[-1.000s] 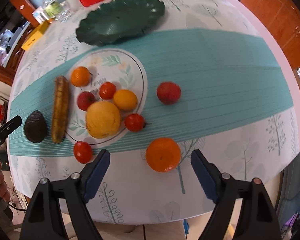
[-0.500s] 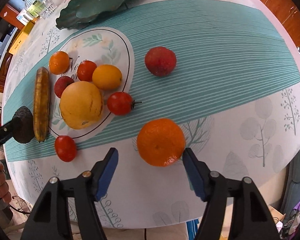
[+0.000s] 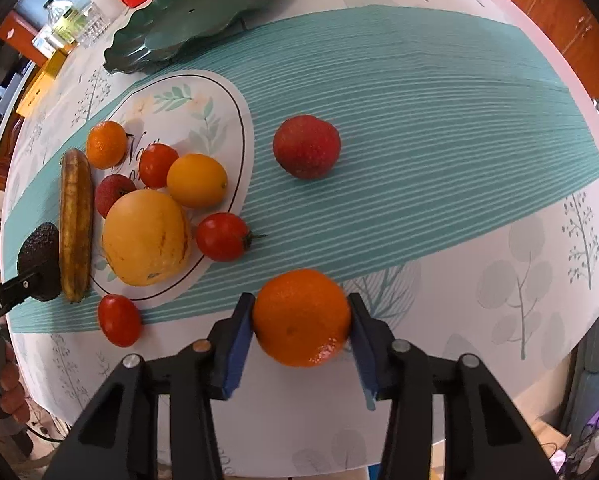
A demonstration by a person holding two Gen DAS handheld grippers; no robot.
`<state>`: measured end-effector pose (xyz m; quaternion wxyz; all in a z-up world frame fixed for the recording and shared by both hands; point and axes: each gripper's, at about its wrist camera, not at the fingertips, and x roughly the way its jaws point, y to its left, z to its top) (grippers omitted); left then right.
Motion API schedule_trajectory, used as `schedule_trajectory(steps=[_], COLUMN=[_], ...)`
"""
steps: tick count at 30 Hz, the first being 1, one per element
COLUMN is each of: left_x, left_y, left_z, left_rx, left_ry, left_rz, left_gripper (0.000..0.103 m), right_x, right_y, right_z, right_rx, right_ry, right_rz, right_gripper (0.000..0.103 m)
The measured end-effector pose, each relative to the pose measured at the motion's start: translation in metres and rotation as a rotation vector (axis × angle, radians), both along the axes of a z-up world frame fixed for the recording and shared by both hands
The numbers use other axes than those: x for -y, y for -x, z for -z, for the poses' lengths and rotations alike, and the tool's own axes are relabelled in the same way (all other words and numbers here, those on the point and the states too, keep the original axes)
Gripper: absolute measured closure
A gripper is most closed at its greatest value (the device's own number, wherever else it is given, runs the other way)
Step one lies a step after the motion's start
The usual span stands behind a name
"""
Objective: Organize fruits
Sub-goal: 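Reach the left tool to the avocado while the right tool reaches the orange, then close the left tool on the avocado while the right tool grips the orange, then carry both fruits to the green plate and release them there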
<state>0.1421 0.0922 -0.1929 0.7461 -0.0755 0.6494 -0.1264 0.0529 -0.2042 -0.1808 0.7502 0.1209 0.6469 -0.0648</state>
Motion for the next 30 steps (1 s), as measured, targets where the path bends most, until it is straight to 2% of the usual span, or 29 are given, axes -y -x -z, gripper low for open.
schedule_trajectory(steps=[7,16,22,30], left_x=[0.017,0.018,0.011,0.017], left_y=[0.008,0.019,0.025,0.018], left_z=[-0.018,-0.032,-0.058,-0.111], left_rx=[0.08,0.166,0.246,0.359], left_ry=[-0.043,-0.13,-0.152,-0.129], left_rz=[0.069,0.079,0.072,0.089], left_gripper=[0.042,0.043,0.043,0.044], right_x=[-0.008,-0.015,-0.025,-0.031], right_y=[0.002,0.018,0.018,0.001], right_z=[-0.001,-0.003,-0.014,-0.068], right_rx=[0.012,0.02,0.047,0.153], right_ry=[0.012,-0.011,-0.014,-0.023], right_rz=[-0.033,-0.052,-0.067,-0.109], right_gripper=[0.058,0.058,0.059,0.059])
